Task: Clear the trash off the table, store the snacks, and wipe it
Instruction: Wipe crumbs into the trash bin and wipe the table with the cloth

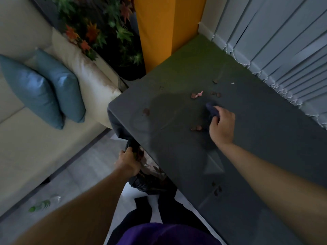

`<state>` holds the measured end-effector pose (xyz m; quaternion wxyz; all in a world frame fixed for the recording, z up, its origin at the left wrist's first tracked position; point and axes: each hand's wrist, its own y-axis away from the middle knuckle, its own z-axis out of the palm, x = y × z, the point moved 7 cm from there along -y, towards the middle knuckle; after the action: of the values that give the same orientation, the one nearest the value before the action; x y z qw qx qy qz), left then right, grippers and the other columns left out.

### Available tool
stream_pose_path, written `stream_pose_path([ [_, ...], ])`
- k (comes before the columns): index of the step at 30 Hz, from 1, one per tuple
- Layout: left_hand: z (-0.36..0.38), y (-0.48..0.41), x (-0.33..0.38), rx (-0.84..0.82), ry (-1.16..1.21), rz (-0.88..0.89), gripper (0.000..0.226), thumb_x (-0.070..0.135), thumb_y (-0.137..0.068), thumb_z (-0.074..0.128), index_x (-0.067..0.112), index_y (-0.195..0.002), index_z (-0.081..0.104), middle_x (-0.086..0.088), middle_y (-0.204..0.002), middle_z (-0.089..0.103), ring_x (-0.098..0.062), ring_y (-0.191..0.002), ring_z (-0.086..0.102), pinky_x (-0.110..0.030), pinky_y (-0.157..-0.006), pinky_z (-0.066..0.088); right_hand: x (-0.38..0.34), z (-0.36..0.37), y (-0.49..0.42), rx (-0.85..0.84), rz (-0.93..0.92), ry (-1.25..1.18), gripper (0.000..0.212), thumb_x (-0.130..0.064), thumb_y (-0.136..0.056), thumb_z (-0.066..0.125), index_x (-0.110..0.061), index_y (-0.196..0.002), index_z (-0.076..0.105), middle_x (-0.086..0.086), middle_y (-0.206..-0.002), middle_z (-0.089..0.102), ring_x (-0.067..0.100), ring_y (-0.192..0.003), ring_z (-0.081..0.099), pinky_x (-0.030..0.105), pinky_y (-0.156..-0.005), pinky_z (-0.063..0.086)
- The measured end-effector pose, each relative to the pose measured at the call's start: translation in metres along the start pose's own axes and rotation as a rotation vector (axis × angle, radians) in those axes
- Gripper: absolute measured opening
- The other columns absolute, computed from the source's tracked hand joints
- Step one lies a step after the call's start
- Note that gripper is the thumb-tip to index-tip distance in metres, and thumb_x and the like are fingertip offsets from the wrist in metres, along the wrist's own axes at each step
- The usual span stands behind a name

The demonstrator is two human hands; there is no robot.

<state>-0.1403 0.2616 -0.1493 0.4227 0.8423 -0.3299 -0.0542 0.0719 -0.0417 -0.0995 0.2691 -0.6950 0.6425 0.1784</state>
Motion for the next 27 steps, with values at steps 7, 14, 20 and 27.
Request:
stream_pose_path([
  [7,0.002,-0.001,0.002,-0.018,-0.017,-0.002,0.054,0.024,-0.086,0.063,0.017,-0.135,0.043,-0.011,-0.123,0.045,-0.033,-0.105,0.056,-0.04,-0.086,0.054,-0.031,0.034,0.032,-0.261,-0.222,-0.025,0.042,-0.016,-0.079,0.044,-0.01,-0.108,0.073,0.01,-0.104,0.071,0.029,-0.101,0.057,0.031,-0.091,0.042],
  [14,-0.002,-0.003,0.003,-0.047,-0.013,-0.007,0.056,0.02,-0.085,0.06,0.018,-0.138,0.042,-0.011,-0.127,0.044,-0.035,-0.11,0.053,-0.043,-0.093,0.052,-0.002,-0.011,-0.02,0.067,0.124,-0.198,0.036,-0.013,-0.082,0.046,-0.008,-0.108,0.07,0.015,-0.102,0.068,0.034,-0.1,0.059,0.033,-0.09,0.044],
  [20,-0.004,-0.003,0.005,-0.052,-0.009,-0.01,0.053,0.014,-0.083,0.057,0.018,-0.135,0.044,-0.011,-0.124,0.045,-0.035,-0.108,0.054,-0.044,-0.091,0.053,0.042,-0.036,-0.098,0.217,0.257,-0.041,0.043,-0.001,-0.087,0.041,0.0,-0.126,0.06,0.022,-0.125,0.06,0.036,-0.118,0.052,0.036,-0.105,0.037],
  [27,-0.006,-0.003,0.01,-0.045,-0.017,-0.01,0.056,0.011,-0.085,0.054,0.018,-0.139,0.042,-0.012,-0.127,0.045,-0.035,-0.115,0.052,-0.04,-0.091,0.051,0.043,0.003,-0.129,-0.182,0.334,0.051,0.045,-0.008,-0.102,0.036,-0.013,-0.146,0.045,0.017,-0.15,0.043,0.036,-0.136,0.041,0.036,-0.11,0.033],
])
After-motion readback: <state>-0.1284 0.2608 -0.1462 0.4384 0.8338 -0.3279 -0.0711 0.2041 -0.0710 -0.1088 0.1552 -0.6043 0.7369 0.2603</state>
